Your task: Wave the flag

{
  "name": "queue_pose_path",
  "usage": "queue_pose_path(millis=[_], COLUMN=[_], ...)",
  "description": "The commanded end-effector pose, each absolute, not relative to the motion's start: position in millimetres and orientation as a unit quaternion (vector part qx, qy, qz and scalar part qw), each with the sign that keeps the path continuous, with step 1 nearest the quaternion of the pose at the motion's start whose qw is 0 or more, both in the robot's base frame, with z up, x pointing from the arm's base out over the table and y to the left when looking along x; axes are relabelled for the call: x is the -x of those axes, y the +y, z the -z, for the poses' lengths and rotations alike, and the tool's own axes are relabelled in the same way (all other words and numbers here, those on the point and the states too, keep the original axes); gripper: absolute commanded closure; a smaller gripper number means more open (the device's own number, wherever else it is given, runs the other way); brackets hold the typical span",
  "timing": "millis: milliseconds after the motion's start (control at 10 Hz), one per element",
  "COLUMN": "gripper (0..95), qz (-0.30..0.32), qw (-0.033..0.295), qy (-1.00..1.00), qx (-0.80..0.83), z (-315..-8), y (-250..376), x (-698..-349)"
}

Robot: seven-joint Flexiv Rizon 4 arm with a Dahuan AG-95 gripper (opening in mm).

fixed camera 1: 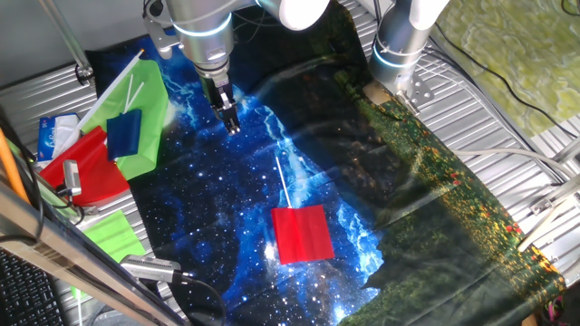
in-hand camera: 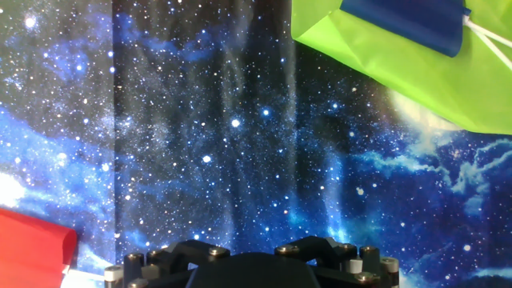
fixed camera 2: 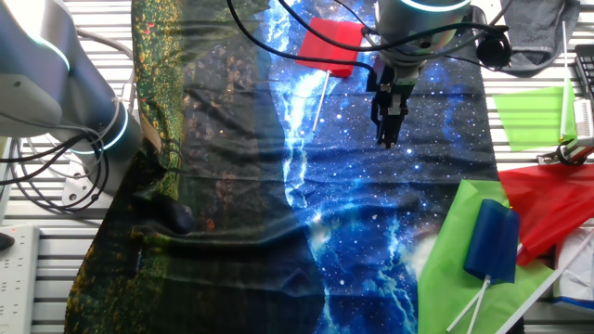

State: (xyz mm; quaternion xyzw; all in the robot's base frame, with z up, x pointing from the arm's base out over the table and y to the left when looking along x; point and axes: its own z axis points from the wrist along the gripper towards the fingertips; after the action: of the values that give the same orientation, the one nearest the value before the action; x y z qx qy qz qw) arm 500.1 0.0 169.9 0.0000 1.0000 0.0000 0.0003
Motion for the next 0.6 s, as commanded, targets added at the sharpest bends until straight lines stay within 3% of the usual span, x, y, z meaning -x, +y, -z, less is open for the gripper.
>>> queue_pose_path(millis=[100,600], gripper=[95.0,95.0], qz=[-0.020,-0.011], qw=[-0.010,-0.014], qy=[0.969,0.968], qx=[0.246,0.249], z=[-170.0,-170.1], y=[0.0,0.0], x=[-500.0,-500.0])
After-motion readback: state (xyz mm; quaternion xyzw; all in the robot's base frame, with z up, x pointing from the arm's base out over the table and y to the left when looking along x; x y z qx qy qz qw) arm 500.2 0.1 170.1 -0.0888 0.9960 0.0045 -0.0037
